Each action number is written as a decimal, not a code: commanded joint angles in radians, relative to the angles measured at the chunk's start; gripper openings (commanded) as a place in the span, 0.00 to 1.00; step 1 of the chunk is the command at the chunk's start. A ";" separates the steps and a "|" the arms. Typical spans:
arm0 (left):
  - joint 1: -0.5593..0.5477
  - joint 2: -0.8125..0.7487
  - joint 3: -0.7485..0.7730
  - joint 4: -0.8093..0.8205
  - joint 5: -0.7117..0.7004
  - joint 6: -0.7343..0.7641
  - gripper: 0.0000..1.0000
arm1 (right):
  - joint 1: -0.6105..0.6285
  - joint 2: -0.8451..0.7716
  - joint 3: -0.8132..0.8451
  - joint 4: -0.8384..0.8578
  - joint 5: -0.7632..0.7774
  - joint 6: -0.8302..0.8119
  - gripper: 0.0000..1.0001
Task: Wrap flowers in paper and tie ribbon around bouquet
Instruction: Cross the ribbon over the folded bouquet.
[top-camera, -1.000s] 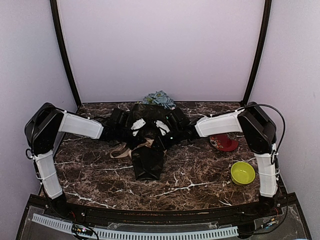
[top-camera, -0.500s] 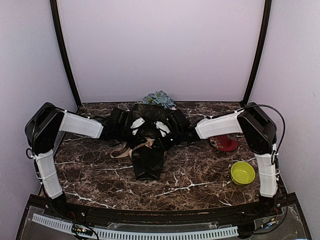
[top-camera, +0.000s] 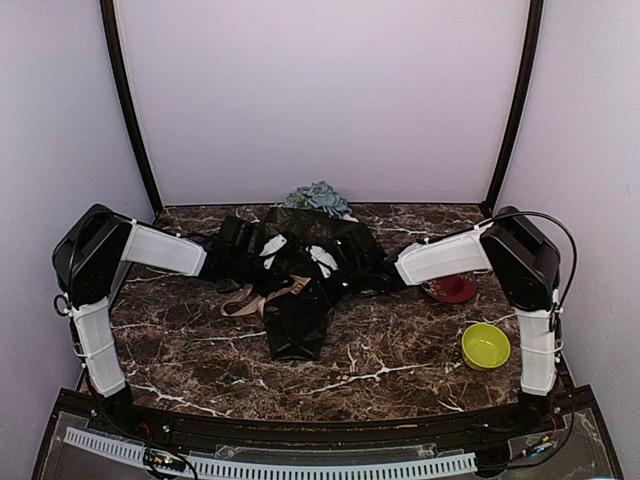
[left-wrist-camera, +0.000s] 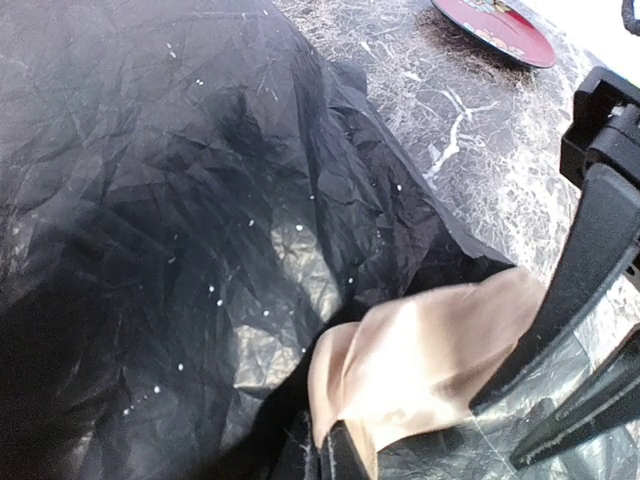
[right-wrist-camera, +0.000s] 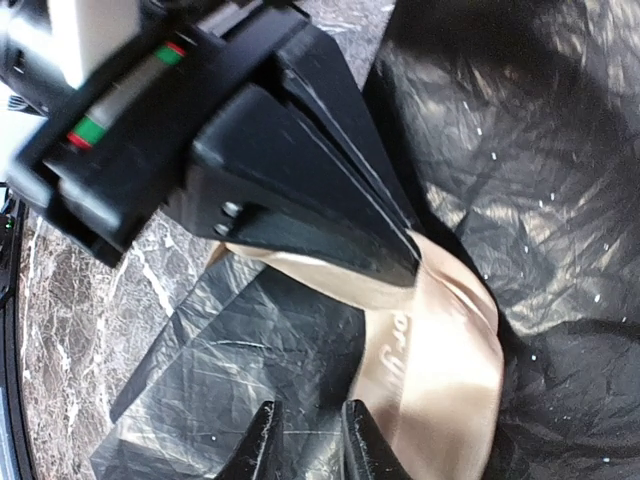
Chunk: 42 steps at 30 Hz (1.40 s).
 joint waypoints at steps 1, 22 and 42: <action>0.007 0.009 0.017 0.016 0.029 -0.020 0.00 | 0.010 -0.036 0.009 0.047 -0.003 -0.027 0.21; 0.018 0.020 0.018 0.016 0.046 -0.032 0.00 | 0.033 0.046 0.058 -0.024 0.107 -0.128 0.20; 0.019 0.020 0.024 0.007 0.055 -0.028 0.00 | 0.033 0.047 0.073 -0.052 0.270 -0.135 0.23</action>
